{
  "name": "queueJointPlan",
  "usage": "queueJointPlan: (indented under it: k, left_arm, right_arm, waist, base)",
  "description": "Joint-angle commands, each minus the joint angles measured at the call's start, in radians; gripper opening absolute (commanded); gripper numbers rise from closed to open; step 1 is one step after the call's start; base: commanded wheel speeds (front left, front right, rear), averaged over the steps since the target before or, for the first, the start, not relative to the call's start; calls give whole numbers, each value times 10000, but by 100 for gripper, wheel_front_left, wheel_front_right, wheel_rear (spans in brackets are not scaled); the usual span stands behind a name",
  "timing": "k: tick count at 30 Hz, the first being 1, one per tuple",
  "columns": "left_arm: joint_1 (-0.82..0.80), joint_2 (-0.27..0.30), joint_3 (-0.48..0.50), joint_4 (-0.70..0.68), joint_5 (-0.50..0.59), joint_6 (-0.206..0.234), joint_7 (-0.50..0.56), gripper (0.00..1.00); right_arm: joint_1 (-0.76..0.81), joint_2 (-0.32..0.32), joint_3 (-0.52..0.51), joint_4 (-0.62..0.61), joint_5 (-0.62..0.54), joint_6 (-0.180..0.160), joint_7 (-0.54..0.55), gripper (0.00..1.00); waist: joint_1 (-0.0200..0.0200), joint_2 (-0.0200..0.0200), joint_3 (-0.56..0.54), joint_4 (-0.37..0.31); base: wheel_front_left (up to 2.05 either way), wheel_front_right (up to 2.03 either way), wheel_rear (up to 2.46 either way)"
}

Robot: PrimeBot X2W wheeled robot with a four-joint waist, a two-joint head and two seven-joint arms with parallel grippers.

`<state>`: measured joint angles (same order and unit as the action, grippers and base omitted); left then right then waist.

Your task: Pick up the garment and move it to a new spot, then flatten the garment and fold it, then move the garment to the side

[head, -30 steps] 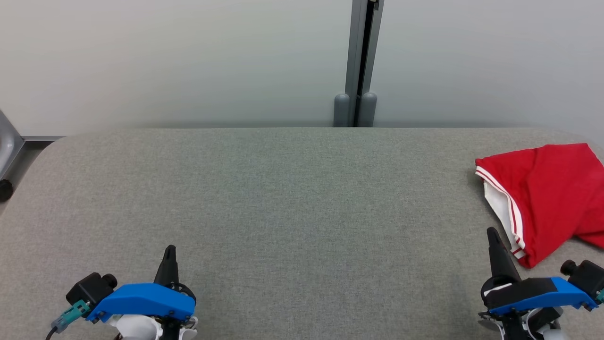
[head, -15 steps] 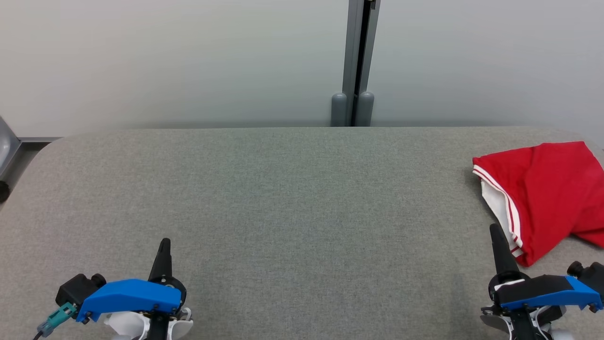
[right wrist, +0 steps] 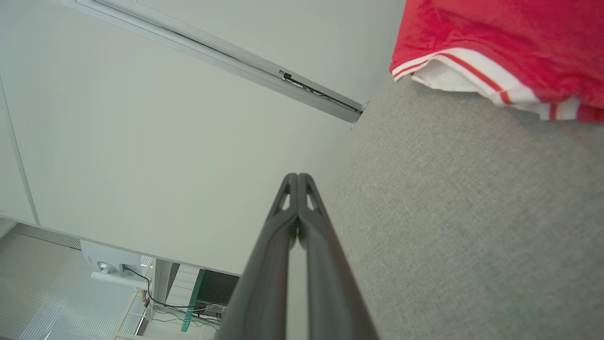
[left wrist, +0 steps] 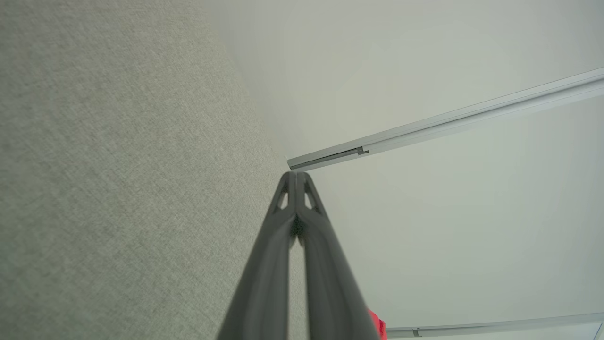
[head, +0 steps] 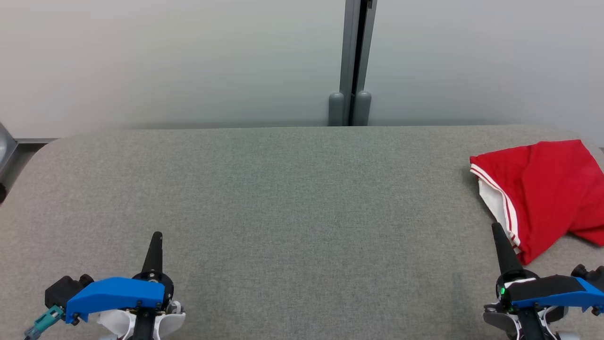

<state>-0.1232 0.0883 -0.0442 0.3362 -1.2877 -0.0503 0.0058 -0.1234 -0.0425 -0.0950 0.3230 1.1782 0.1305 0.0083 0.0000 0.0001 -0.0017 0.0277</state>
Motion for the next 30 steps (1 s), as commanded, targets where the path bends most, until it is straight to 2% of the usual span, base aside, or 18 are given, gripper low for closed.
queueJointPlan:
  k: [1,30]
  left_arm:
    - [-18,-35,145,-161,-230,-78,79,0]
    - [75,-250,1073,-653,-2098,-556,732,0]
  right_arm:
    - [16,-85,-27,-157,317,3,79,0]
    - [137,-106,-144,-569,2822,4,714,0]
  waist:
    - [0,-1,1,-9]
    - [0,-1,27,-160]
  base:
    - [0,0,0]
    - [0,0,0]
